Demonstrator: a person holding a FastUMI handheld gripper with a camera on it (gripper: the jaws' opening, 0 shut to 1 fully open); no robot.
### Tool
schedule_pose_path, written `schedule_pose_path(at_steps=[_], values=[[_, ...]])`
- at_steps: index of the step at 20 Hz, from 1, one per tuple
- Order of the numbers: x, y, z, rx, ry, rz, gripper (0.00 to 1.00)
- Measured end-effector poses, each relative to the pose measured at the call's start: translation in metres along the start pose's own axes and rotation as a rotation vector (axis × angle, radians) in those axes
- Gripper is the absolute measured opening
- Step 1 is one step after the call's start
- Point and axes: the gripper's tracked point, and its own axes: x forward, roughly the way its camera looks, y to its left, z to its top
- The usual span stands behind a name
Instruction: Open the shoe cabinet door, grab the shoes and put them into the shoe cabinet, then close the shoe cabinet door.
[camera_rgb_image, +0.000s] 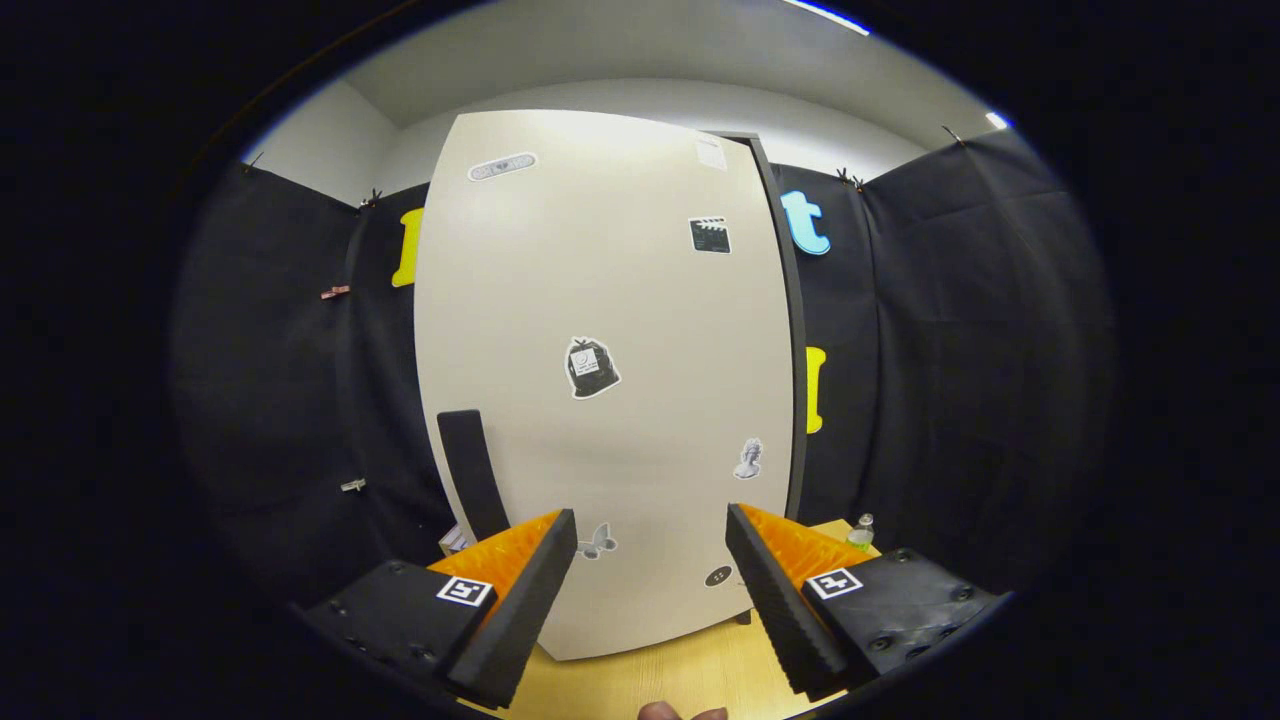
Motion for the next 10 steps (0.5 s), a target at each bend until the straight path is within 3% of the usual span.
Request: schedule_pose_path(at_steps=[10], values=[[-0.015, -0.008, -0.001, -0.03, 0.0, -0.022, 0.98]])
